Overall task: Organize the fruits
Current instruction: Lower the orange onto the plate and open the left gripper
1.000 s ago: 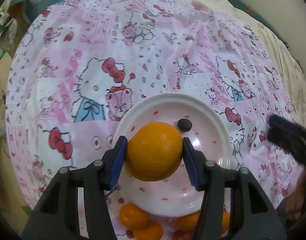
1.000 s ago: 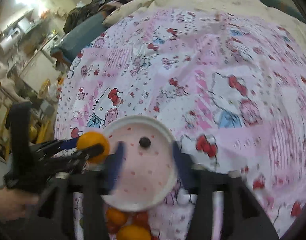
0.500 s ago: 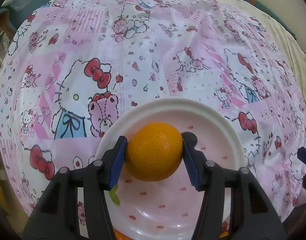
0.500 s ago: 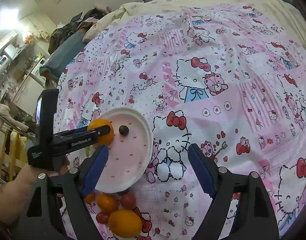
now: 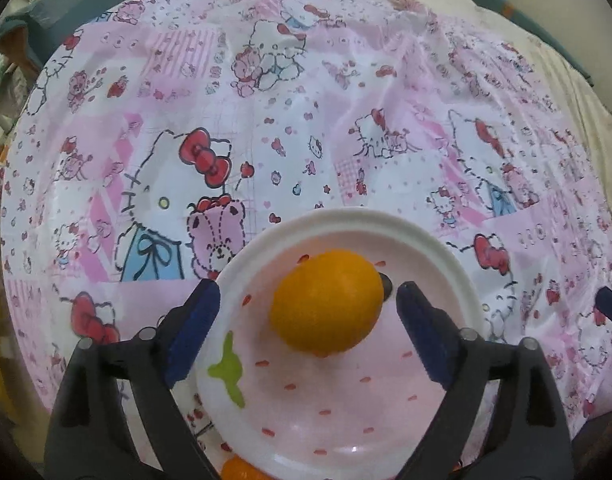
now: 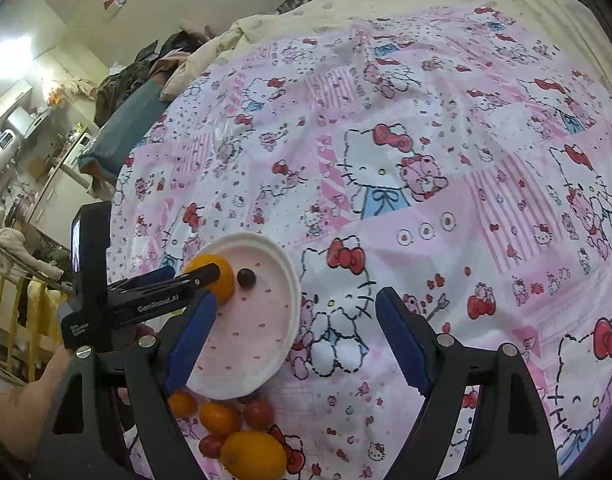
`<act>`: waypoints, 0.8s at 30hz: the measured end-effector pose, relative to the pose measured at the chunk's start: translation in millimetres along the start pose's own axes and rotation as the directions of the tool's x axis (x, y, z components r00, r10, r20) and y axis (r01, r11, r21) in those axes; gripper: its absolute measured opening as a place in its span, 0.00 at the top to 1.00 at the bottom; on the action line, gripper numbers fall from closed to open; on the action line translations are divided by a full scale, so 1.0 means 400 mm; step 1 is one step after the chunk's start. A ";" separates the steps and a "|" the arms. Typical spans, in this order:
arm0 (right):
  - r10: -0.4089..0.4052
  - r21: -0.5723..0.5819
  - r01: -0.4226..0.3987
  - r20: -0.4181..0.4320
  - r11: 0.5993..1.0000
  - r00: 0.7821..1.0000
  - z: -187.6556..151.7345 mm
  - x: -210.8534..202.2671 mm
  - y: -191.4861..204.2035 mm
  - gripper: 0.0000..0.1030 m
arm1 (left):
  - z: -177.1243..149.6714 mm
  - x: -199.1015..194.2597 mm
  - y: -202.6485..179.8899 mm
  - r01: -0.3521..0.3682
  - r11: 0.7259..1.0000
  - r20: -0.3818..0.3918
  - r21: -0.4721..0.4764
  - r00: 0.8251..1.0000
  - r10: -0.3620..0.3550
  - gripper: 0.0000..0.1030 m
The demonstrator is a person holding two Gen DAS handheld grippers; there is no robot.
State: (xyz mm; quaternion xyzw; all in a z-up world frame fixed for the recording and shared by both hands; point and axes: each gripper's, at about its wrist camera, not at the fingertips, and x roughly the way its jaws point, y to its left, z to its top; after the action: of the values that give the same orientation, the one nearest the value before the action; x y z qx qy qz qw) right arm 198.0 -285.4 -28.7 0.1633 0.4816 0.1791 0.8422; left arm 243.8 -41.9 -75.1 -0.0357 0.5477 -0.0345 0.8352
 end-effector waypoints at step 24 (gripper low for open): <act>0.005 -0.122 -0.004 0.006 0.993 1.000 -0.101 -0.091 0.112 0.18 | -0.208 -0.329 0.090 -0.051 0.992 0.144 -0.117 0.987 0.068 0.15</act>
State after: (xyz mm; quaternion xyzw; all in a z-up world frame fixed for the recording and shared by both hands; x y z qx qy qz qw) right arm 138.9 -258.4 -0.7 0.1132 0.4667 0.2094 0.8518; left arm 115.9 4.9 8.3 -0.0691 0.4864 0.0244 0.8707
